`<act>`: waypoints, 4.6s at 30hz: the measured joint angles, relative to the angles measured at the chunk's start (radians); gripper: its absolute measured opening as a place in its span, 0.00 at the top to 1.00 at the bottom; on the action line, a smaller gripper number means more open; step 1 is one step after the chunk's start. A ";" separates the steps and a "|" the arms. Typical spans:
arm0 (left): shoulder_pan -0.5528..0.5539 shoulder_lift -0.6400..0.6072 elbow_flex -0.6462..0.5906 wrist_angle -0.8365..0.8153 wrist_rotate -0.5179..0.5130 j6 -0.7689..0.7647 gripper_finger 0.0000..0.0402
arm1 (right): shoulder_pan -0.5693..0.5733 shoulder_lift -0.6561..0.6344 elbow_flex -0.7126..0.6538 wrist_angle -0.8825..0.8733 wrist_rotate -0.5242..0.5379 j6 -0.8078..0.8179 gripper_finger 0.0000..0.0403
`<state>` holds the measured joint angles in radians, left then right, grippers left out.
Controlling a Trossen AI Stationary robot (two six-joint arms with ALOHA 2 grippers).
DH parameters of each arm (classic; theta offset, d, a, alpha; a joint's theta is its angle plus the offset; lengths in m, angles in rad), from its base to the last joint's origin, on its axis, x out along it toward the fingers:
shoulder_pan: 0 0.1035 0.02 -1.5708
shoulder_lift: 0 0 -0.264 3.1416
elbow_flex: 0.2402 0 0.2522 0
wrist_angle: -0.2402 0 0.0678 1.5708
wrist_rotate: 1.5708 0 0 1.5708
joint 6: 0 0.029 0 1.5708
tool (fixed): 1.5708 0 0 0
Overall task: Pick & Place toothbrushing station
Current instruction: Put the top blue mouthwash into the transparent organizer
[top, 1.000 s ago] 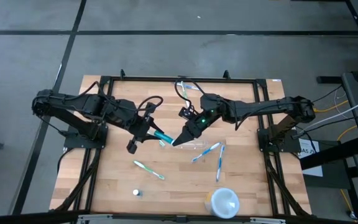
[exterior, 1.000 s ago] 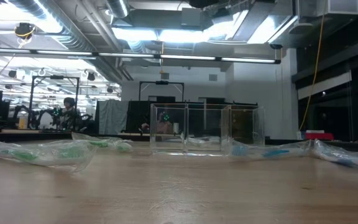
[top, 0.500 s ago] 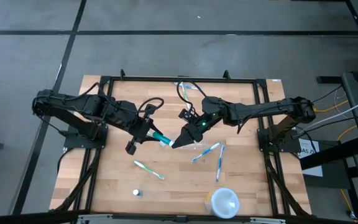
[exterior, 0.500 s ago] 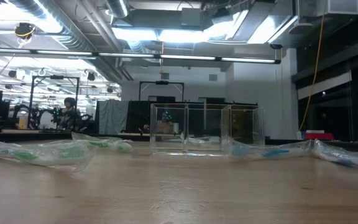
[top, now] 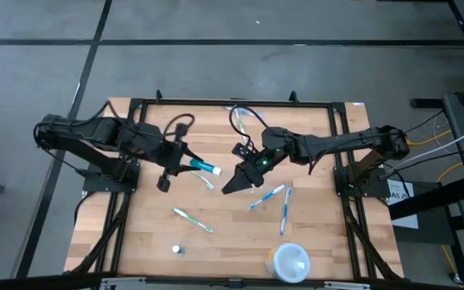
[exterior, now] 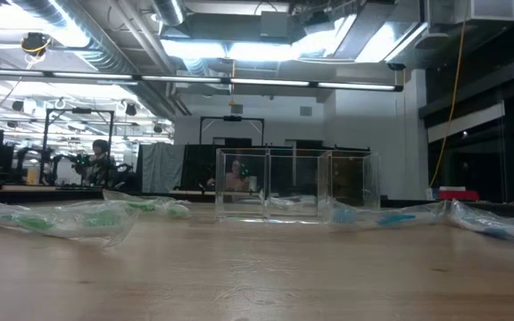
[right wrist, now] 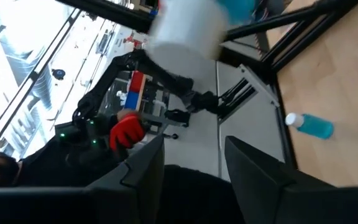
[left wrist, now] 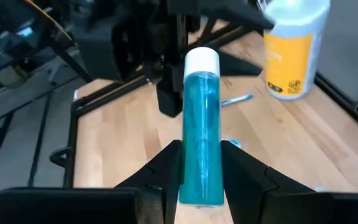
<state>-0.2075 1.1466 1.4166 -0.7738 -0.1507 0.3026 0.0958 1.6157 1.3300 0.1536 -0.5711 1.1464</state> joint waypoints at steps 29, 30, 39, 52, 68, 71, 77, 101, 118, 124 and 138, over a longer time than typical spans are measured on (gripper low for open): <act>0.054 -0.088 0.002 -0.126 0.085 -0.421 0.75 | 0.023 -0.026 0.128 -0.284 0.579 -1.026 0.58; 0.061 -0.086 0.002 -0.126 0.096 -0.427 0.75 | 0.029 -0.026 0.150 -0.310 0.593 -1.080 0.58; 0.122 -0.064 0.001 -0.103 0.175 -0.423 0.75 | 0.057 -0.020 0.218 -0.363 0.668 -1.314 0.58; 0.173 -0.041 0.002 -0.045 0.249 -0.404 0.75 | 0.057 -0.012 0.218 -0.355 0.706 -1.395 0.56; 0.218 -0.015 0.001 -0.019 0.287 -0.375 0.75 | 0.057 -0.002 0.217 -0.333 0.673 -1.375 0.51; 0.227 -0.012 0.001 -0.002 0.307 -0.375 0.75 | 0.057 0.003 0.217 -0.328 0.671 -1.366 0.51; 0.227 -0.011 0.001 -0.015 0.310 -0.368 0.75 | 0.059 0.005 0.217 -0.327 0.683 -1.366 0.51; 0.227 -0.011 0.001 -0.043 0.300 -0.352 0.75 | 0.059 0.005 0.217 -0.317 0.713 -1.364 0.63; 0.226 -0.016 0.001 -0.064 0.213 -0.326 0.71 | 0.058 0.004 0.217 -0.328 0.721 -1.340 0.74; 0.225 -0.036 0.002 -0.140 0.119 -0.278 0.61 | 0.059 0.005 0.217 -0.340 0.735 -1.327 0.76; 0.229 -0.176 0.001 -0.346 -0.177 -0.270 0.50 | 0.052 -0.029 0.217 -0.538 0.739 -1.212 0.75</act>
<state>0.0212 0.9704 1.4178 -1.1200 -0.3273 0.0331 0.1481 1.5871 1.5471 -0.3846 0.1676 -0.0654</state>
